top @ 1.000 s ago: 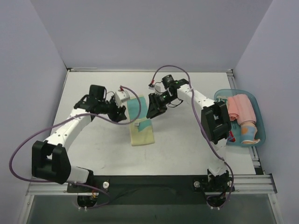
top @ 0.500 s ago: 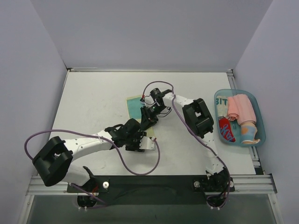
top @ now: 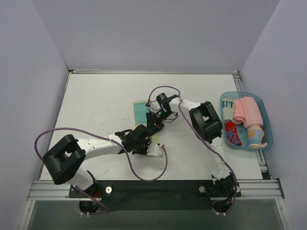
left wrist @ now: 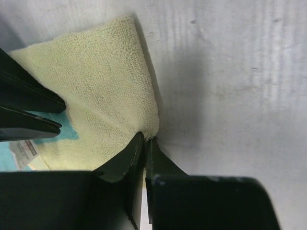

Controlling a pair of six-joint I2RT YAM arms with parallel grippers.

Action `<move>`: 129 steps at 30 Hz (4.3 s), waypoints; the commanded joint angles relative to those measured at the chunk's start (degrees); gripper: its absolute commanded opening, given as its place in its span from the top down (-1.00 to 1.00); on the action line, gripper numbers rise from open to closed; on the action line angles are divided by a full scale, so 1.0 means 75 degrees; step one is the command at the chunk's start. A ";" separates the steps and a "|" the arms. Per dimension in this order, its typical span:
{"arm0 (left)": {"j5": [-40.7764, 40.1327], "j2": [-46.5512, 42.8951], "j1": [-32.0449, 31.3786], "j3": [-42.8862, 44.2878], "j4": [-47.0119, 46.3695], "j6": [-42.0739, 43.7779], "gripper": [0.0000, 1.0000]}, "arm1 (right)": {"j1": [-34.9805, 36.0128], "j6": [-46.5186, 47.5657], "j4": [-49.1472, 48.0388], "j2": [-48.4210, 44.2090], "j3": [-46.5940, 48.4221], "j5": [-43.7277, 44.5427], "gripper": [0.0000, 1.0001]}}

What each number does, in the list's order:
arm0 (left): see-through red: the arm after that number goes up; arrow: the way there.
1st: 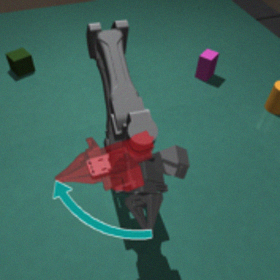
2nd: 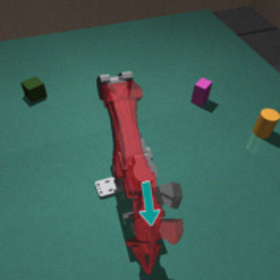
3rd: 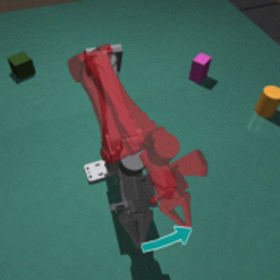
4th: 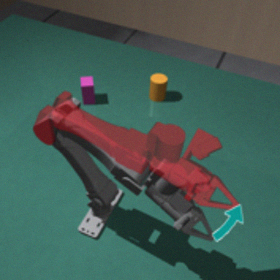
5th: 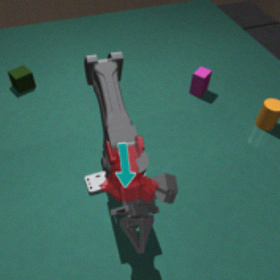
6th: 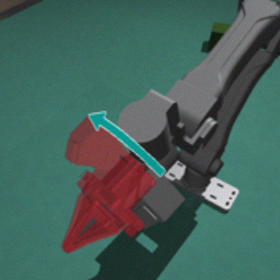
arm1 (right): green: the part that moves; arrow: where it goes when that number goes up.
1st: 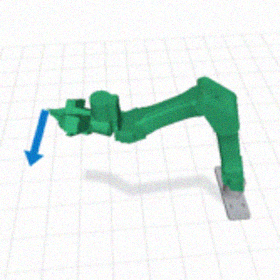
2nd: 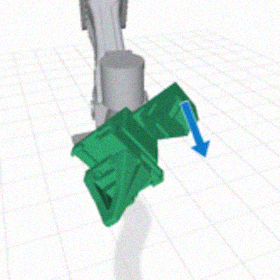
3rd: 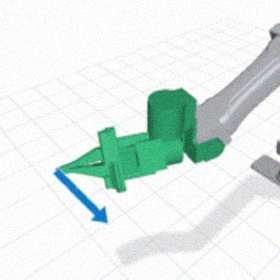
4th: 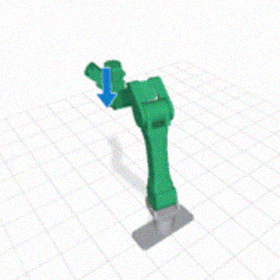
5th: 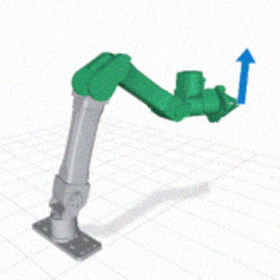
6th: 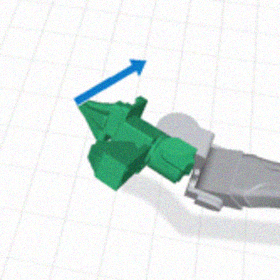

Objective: Roll the towels
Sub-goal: Roll the towel

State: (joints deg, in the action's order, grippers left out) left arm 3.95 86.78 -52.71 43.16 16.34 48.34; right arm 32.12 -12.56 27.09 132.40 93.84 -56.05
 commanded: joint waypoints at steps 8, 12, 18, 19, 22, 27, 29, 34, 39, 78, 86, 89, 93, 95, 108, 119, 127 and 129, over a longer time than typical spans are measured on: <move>0.2883 -0.0532 0.0371 0.0596 0.2577 -0.0749 1.00 | -0.0134 0.0537 0.0220 -0.1399 -0.0279 0.0735 0.45; 0.3725 -0.0380 0.0769 0.1111 0.3106 -0.1007 1.00 | -0.0146 0.0690 0.0255 -0.1201 -0.0044 0.0970 0.44; 0.4909 0.0030 0.1507 0.1874 0.3774 -0.1335 1.00 | 0.0147 0.0912 0.0255 -0.0825 -0.0301 0.1098 0.47; 0.4993 0.0077 0.1613 0.2014 0.3833 -0.1405 1.00 | 0.0182 0.0924 0.0255 -0.0779 -0.0325 0.1087 0.47; 0.5216 0.0416 0.2046 0.2388 0.3985 -0.1453 1.00 | 0.0334 0.1029 0.0255 -0.0661 -0.0441 0.1180 0.48; 0.5368 0.0920 0.2750 0.3116 0.4220 -0.1418 1.00 | 0.0452 0.1182 0.0278 -0.0602 -0.0641 0.1239 0.49; 0.5357 0.1190 0.2984 0.3420 0.4243 -0.1394 1.00 | 0.0464 0.1240 0.0302 -0.0660 -0.0641 0.1239 0.49; 0.5240 0.1857 0.3219 0.3890 0.4232 -0.1406 1.00 | 0.0452 0.1440 0.0466 -0.0778 -0.0442 0.1239 0.49; 0.5169 0.2292 0.3418 0.4101 0.4056 -0.1476 0.99 | 0.0335 0.1475 0.0677 -0.0895 -0.0149 0.1274 0.34; 0.5333 0.4084 0.3606 0.5577 0.3939 -0.1710 0.81 | -0.0685 0.0713 0.0618 -0.0286 0.0027 0.0841 0.58; 0.5497 0.4448 0.3699 0.5566 0.3868 -0.1910 0.79 | -0.1129 0.0631 0.0618 -0.0871 -0.0043 0.0759 0.12; 0.5591 0.4460 0.3781 0.5426 0.3880 -0.1980 0.79 | -0.1411 0.0631 0.0618 -0.1386 -0.0254 0.0549 0.02; 0.5743 0.4495 0.3887 0.5367 0.3869 -0.2132 0.78 | -0.1564 0.0725 0.0607 -0.1925 -0.0862 0.0058 -0.01; 0.5814 0.4507 0.3899 0.5355 0.3880 -0.2202 0.78 | -0.1529 0.0760 0.0583 -0.2008 -0.1074 -0.0189 -0.03; 0.6060 0.4812 0.4180 0.5414 0.3880 -0.2449 0.71 | -0.0908 0.0408 -0.0167 -0.1541 -0.1731 -0.0906 -0.13; 0.6400 0.3899 0.4660 0.4548 0.3997 -0.1595 -0.06 | -0.0790 -0.0013 -0.0120 -0.0872 -0.1661 0.0231 1.00; 0.5397 0.2914 0.5281 0.3879 0.3962 -0.0996 -0.08 | -0.0638 0.0080 -0.0027 -0.1129 -0.1579 0.0290 1.00; 0.4821 0.2716 0.5352 0.3646 0.3962 -0.0669 -0.06 | -0.0533 0.0162 0.0020 -0.1211 -0.1567 0.0325 1.00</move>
State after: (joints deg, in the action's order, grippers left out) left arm 46.54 110.72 -13.21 72.36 46.24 38.28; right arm 26.68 -13.04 24.71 126.13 80.90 -57.93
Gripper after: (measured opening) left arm 0.536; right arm 0.067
